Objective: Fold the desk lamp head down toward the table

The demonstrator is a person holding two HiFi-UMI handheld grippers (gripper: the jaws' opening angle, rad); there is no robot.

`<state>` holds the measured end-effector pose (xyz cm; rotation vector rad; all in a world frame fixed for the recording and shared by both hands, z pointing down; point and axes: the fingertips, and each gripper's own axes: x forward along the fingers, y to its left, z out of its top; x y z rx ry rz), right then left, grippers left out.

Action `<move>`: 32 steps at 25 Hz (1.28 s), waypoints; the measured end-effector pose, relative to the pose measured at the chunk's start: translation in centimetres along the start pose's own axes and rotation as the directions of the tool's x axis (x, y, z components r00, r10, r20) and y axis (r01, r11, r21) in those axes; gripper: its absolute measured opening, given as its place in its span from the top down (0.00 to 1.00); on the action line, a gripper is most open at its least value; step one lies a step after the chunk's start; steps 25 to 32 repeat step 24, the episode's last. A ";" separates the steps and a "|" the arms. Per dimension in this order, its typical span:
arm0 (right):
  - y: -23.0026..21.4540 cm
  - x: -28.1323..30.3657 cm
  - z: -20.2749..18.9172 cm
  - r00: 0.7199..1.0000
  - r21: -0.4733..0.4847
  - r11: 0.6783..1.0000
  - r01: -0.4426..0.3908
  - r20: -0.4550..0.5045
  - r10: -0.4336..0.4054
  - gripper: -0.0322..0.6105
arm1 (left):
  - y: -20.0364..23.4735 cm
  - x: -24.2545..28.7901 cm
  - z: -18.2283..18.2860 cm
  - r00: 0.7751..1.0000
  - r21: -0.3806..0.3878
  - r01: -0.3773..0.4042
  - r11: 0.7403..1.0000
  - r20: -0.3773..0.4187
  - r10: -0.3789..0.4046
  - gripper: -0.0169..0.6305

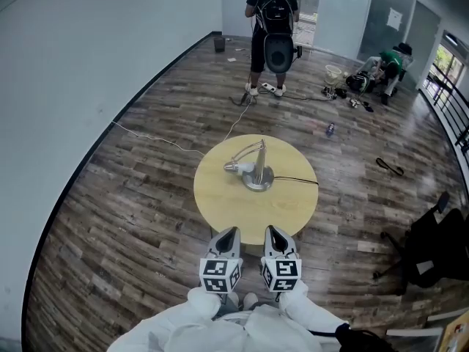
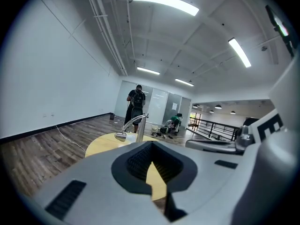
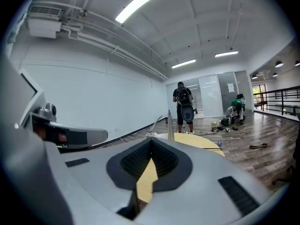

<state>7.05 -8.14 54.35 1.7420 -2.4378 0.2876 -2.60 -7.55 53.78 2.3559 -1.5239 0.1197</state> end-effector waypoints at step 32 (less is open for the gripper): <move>0.1 0.9 0.0 1.000 -0.003 1.000 -0.002 0.001 0.002 0.93 | 0.3 0.8 -0.9 0.999 -0.018 -0.013 1.000 -0.042 0.012 0.97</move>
